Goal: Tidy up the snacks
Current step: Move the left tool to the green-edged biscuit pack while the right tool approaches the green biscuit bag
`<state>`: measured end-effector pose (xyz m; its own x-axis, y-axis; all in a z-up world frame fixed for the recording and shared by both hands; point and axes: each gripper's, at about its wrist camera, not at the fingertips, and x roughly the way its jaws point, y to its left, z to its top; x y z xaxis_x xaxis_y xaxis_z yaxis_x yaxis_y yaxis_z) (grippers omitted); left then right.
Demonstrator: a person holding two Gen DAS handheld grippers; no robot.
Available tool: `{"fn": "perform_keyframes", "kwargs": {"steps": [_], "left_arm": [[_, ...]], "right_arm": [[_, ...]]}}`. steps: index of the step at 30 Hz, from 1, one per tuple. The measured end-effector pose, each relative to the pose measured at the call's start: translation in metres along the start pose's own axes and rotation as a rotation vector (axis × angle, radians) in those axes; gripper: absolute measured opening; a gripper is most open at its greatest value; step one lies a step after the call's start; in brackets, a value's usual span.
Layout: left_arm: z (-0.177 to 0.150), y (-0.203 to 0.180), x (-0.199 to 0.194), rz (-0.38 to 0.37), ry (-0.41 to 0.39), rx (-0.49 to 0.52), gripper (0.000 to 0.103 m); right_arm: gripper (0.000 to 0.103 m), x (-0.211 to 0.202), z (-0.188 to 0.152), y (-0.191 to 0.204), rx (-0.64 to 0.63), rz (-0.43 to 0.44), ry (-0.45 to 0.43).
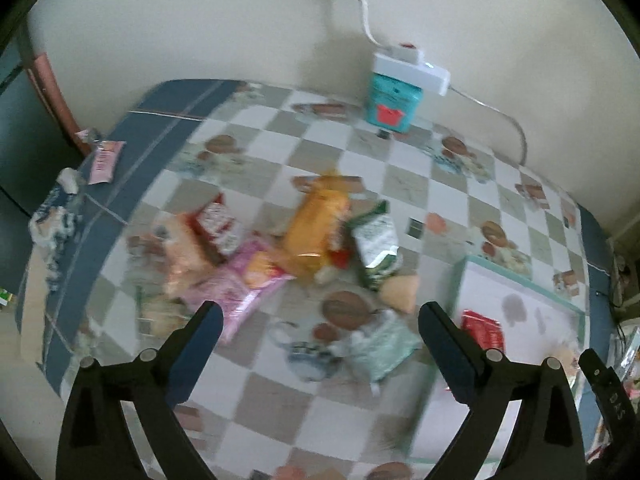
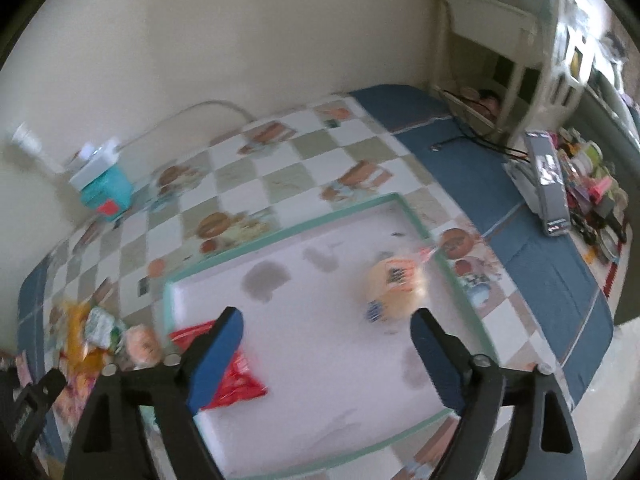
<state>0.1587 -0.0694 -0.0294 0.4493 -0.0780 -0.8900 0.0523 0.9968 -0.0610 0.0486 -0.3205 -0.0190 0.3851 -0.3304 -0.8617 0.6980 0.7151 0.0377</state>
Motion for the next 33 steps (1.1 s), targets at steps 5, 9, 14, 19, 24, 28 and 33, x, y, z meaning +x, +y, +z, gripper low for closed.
{"fn": "perform_keyframes", "kwargs": {"steps": [5, 9, 14, 19, 24, 28, 33], "left_arm": [[-0.003, 0.049, -0.004, 0.03, 0.017, -0.086, 0.098], [-0.003, 0.089, -0.007, 0.075, 0.024, -0.166, 0.098], [-0.007, 0.131, -0.003, 0.098, 0.042, -0.251, 0.098], [-0.01, 0.163, 0.008, 0.109, 0.079, -0.329, 0.098], [-0.013, 0.185, 0.014, 0.106, 0.099, -0.388, 0.098], [-0.012, 0.195, 0.022, 0.108, 0.115, -0.414, 0.098], [-0.011, 0.199, 0.036, 0.087, 0.151, -0.428, 0.098]], "right_arm": [[0.102, -0.012, -0.021, 0.038, -0.07, 0.046, -0.012], [0.103, -0.012, -0.034, 0.062, -0.104, 0.088, 0.006], [0.103, -0.007, -0.051, 0.093, -0.152, 0.124, 0.045], [0.103, 0.0, -0.066, 0.118, -0.199, 0.161, 0.082], [0.103, 0.011, -0.075, 0.135, -0.232, 0.178, 0.114], [0.103, 0.027, -0.081, 0.142, -0.244, 0.191, 0.16], [0.103, 0.046, -0.086, 0.147, -0.252, 0.197, 0.205]]}}
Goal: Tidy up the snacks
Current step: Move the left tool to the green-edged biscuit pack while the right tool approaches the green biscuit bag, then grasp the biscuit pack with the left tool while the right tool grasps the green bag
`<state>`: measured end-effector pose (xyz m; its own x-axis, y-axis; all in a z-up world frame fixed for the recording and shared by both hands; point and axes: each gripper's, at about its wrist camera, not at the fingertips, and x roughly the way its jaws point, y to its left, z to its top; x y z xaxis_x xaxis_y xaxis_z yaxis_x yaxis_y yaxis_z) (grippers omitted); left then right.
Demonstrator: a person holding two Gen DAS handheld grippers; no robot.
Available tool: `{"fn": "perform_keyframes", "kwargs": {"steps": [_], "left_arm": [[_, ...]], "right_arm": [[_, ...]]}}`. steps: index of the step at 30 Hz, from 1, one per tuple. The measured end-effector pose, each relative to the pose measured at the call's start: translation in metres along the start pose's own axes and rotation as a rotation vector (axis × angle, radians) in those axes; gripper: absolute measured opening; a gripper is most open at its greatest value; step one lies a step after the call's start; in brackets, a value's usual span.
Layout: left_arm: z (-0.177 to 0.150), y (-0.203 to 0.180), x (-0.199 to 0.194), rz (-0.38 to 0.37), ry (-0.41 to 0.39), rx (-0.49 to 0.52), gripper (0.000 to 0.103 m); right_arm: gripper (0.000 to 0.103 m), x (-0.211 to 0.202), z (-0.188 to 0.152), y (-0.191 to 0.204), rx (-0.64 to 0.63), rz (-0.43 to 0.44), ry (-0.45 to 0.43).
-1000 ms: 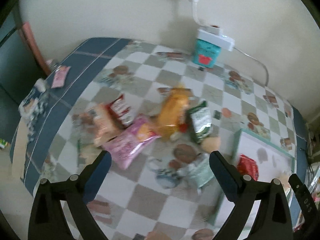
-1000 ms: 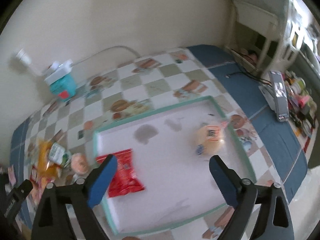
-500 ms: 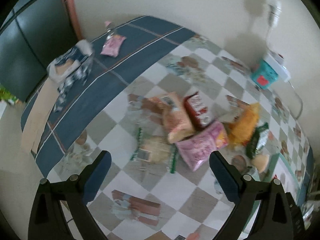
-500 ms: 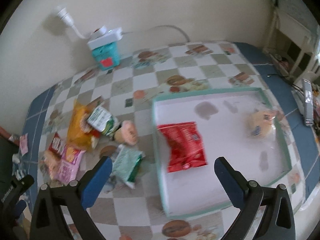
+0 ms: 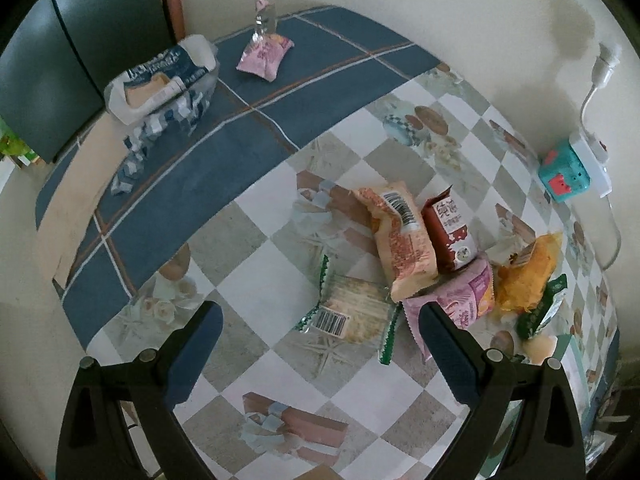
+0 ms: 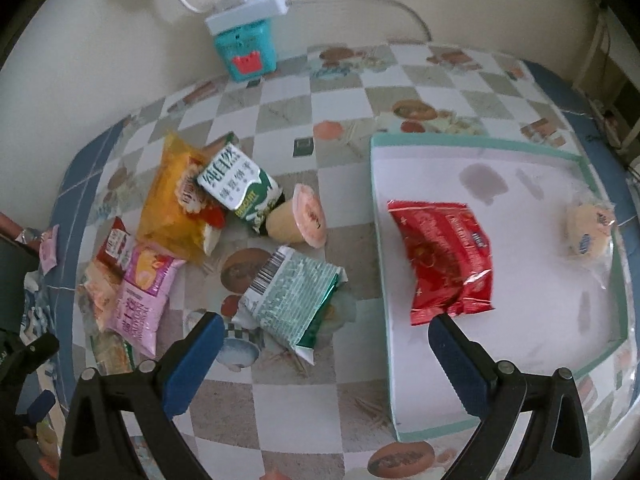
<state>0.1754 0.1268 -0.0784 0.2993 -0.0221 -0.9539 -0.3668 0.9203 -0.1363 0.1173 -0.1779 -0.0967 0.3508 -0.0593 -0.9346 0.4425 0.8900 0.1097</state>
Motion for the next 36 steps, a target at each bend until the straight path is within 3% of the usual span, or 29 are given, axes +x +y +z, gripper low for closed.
{"fn": "perform_keyframes", "kwargs": {"steps": [6, 17, 22, 30, 36], "left_arm": [[0.007, -0.006, 0.019, -0.014, 0.053, 0.012, 0.098], [0.015, -0.015, 0.061, 0.027, 0.124, 0.065, 0.098], [0.017, -0.015, 0.071, 0.046, 0.134, 0.085, 0.098], [0.013, -0.033, 0.091, 0.082, 0.166, 0.146, 0.098], [0.011, -0.026, 0.101, 0.078, 0.178, 0.098, 0.098]], "right_arm": [[0.103, 0.019, 0.004, 0.001, -0.004, 0.0, 0.041], [0.103, 0.037, 0.013, 0.009, -0.017, 0.021, 0.07], [0.103, 0.046, 0.015, 0.015, -0.027, -0.015, 0.07], [0.103, 0.044, 0.017, 0.021, -0.039, -0.024, 0.058], [0.103, 0.031, 0.021, 0.017, -0.029, 0.002, 0.025]]}}
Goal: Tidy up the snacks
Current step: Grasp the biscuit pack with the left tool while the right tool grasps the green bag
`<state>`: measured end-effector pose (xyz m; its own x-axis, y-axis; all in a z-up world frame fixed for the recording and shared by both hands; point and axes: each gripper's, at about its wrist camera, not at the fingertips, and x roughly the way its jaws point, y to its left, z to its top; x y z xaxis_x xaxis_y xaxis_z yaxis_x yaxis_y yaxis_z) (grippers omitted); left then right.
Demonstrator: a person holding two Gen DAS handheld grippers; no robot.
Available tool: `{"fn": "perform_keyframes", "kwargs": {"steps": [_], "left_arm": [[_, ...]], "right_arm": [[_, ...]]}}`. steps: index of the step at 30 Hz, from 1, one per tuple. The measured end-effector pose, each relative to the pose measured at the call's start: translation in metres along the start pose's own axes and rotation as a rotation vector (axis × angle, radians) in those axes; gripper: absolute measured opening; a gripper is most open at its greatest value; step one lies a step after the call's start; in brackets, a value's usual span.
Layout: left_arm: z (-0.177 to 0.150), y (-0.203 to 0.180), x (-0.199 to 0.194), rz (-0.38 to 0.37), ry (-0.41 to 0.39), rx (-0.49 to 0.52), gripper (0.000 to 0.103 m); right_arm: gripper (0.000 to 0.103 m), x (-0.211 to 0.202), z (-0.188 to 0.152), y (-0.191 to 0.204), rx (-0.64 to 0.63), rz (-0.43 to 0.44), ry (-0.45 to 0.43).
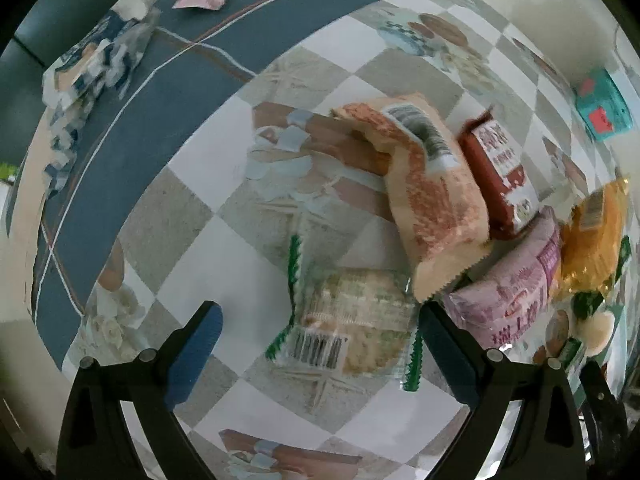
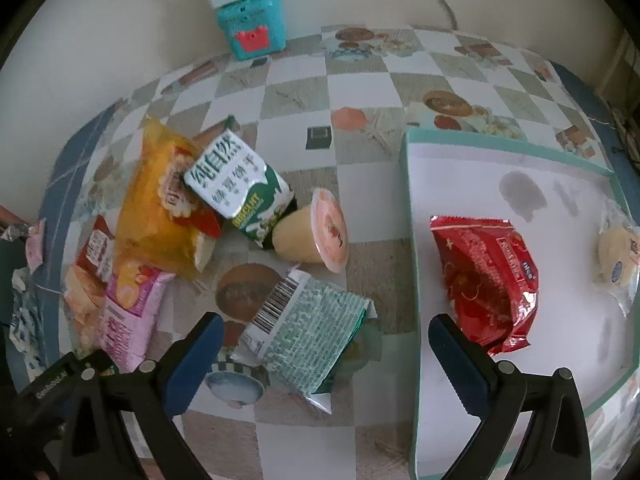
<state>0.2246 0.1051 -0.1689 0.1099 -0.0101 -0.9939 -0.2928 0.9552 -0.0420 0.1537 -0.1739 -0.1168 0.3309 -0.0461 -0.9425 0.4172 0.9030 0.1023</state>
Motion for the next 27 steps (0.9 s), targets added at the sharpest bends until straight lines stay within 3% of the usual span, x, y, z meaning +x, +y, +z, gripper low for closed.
{"fn": "perform_keyframes", "kwargs": {"steps": [7, 12, 15, 24, 27], "left_arm": [[0.007, 0.019, 0.009, 0.004, 0.004, -0.074, 0.098], [0.009, 0.027, 0.016, -0.006, 0.008, -0.08, 0.098], [0.011, 0.032, 0.018, -0.008, 0.012, -0.085, 0.098], [0.002, 0.035, 0.015, -0.01, 0.016, -0.07, 0.098], [0.001, 0.03, 0.015, -0.013, 0.018, -0.059, 0.098]], "right_arm": [[0.103, -0.002, -0.003, 0.014, -0.031, 0.1, 0.0], [0.103, 0.015, -0.008, 0.012, -0.017, 0.051, 0.033], [0.102, 0.016, -0.005, 0.012, -0.024, 0.028, 0.009], [0.077, 0.025, -0.008, 0.024, -0.079, 0.031, 0.017], [0.074, 0.022, -0.011, 0.032, -0.12, 0.049, 0.019]]}}
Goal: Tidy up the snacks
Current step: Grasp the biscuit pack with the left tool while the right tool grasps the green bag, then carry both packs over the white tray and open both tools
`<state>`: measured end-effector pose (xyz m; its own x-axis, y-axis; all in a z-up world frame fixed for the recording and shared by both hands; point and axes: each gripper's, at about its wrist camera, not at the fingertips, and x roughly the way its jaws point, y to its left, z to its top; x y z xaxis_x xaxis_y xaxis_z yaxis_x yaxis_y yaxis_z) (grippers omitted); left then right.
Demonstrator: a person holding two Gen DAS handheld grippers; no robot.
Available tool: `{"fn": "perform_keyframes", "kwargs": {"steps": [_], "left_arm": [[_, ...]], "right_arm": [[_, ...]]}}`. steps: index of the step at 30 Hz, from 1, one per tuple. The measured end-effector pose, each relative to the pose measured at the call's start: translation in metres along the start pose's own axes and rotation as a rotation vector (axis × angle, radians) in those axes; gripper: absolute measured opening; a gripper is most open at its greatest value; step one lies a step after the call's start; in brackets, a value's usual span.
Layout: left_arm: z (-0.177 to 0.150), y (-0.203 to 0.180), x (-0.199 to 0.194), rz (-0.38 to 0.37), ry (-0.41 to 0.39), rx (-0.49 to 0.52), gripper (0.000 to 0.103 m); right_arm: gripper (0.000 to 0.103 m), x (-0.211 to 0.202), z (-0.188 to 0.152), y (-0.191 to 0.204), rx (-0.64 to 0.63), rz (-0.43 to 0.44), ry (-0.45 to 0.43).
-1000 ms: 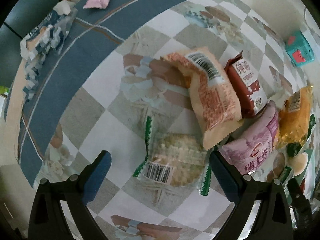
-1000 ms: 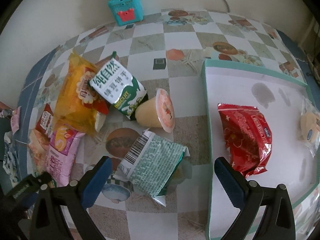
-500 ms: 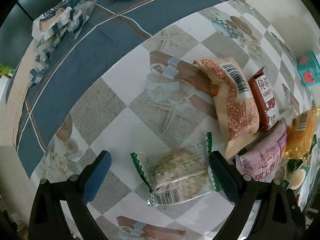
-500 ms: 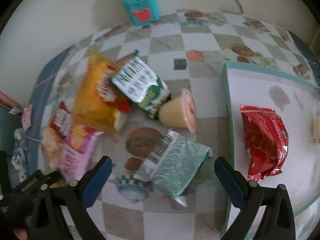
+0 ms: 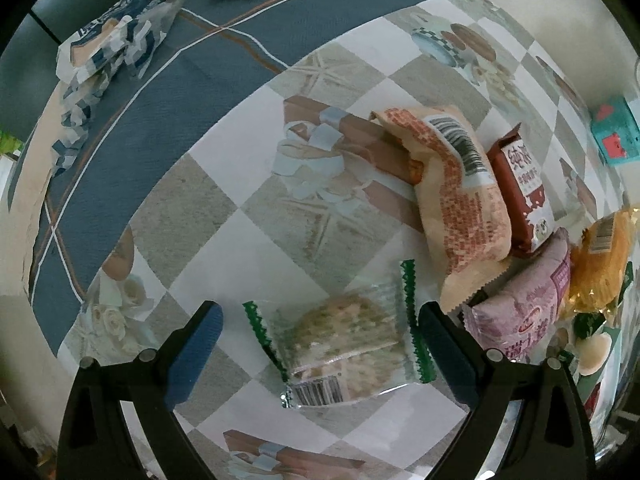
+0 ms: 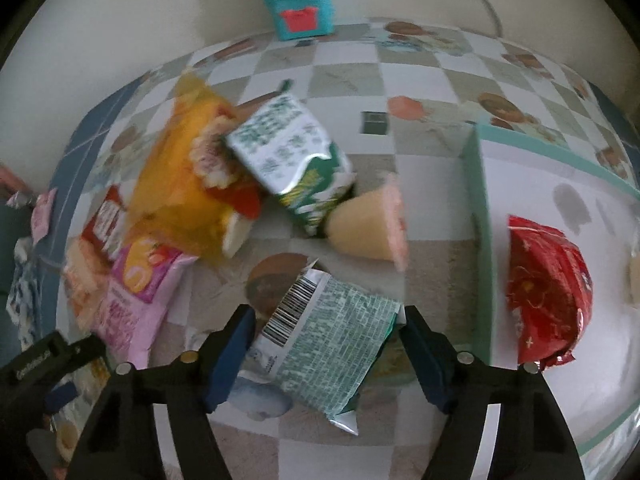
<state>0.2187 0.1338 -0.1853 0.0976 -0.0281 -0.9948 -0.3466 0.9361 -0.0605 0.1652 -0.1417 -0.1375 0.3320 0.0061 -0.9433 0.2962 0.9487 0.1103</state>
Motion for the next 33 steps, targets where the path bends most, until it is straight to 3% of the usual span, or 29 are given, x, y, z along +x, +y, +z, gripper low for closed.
{"fn": "perform_keyframes", "kwargs": {"steps": [7, 13, 16, 18, 33], "left_arm": [[-0.003, -0.007, 0.002, -0.003, 0.001, 0.013, 0.098], [-0.008, -0.022, -0.005, 0.019, -0.022, 0.043, 0.081], [-0.009, -0.025, -0.01, 0.027, -0.034, 0.047, 0.072], [-0.011, -0.026, -0.013, 0.02, -0.036, 0.045, 0.067], [-0.026, -0.026, -0.059, 0.011, -0.098, 0.043, 0.061]], "right_arm": [[0.07, 0.0, -0.003, -0.001, -0.026, 0.01, 0.019], [0.069, 0.001, -0.01, 0.007, -0.095, -0.078, 0.007], [0.055, -0.003, -0.012, 0.008, -0.099, -0.088, 0.002], [0.055, -0.005, -0.012, 0.007, -0.092, -0.097, 0.005], [0.054, -0.049, -0.004, -0.005, -0.048, -0.039, -0.032]]}}
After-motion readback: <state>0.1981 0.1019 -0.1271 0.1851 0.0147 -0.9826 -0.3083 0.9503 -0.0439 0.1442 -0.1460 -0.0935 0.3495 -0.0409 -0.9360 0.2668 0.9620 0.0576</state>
